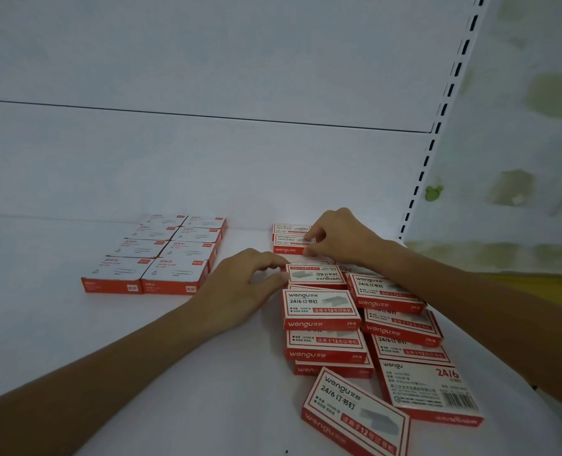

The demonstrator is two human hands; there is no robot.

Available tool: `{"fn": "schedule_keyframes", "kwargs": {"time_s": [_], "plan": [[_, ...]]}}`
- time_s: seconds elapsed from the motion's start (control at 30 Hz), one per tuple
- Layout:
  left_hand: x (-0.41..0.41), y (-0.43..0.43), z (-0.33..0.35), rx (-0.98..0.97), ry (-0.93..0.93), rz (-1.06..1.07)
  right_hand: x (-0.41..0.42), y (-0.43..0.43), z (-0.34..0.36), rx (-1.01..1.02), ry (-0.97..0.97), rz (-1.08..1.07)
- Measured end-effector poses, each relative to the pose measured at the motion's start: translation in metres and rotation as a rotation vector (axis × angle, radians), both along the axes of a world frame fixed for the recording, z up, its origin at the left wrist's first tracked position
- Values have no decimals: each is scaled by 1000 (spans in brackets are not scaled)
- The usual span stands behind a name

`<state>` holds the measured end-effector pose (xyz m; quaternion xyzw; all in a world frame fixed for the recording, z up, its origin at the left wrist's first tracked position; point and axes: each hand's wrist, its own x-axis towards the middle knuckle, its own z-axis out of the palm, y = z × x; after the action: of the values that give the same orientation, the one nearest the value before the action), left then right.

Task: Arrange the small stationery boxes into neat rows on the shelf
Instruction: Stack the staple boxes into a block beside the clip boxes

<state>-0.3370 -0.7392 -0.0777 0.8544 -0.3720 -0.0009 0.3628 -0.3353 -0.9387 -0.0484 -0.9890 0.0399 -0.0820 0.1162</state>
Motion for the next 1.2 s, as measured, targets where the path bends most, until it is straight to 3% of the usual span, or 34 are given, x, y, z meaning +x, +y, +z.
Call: {"fn": "schedule_keyframes", "kwargs": {"time_s": [0.73,0.97,1.2], "plan": [[0,-2,2,-20,63,-3,1,-1,3,-19,21,36],[0,1,3,-126,86,-67,-27,-3,20,80,-124,97],[-1,0,7,-268,169,-61,-65,-1,24,195,46,214]]}}
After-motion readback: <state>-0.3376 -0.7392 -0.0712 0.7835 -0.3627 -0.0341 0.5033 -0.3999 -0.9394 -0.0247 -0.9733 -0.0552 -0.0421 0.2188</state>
